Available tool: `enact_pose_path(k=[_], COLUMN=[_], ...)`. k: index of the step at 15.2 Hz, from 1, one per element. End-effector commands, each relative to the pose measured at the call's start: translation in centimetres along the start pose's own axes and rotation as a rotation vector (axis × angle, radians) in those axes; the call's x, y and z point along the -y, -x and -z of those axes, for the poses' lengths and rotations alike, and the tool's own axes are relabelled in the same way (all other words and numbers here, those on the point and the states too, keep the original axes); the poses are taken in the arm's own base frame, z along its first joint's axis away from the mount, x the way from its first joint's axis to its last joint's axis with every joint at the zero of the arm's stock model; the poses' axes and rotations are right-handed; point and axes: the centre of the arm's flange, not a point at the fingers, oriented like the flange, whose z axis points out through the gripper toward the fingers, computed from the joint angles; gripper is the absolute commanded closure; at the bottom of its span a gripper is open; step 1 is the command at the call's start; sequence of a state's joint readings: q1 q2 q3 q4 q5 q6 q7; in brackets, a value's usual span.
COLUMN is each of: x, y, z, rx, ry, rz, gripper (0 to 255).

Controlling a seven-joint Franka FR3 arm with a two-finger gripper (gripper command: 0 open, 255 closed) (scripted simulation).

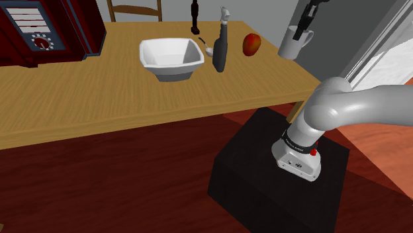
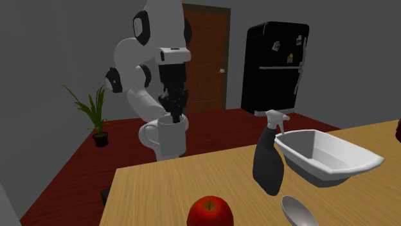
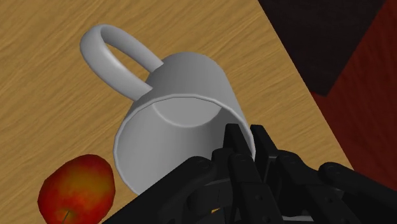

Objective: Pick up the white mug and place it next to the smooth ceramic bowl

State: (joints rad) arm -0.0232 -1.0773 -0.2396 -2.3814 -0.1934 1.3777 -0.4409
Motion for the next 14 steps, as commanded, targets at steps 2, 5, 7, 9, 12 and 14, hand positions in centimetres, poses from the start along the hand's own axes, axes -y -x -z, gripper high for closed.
enact_pose_path(k=[2, 5, 7, 9, 12, 14], x=[0.1, 0.1, 0.1, 0.1, 0.1, -0.1], y=[0.0, -0.1, -0.2, -0.2, -0.3, -1.6], z=[1.7, 3.2, 4.3, 5.3, 6.9, 6.9], rx=[0.000, 0.000, 0.000, 0.000, 0.000, 0.000], ry=[0.000, 0.000, 0.000, 0.000, 0.000, 0.000], rz=[0.000, 0.000, 0.000, 0.000, 0.000, 0.000], gripper=[255, 255, 255, 255, 255, 255])
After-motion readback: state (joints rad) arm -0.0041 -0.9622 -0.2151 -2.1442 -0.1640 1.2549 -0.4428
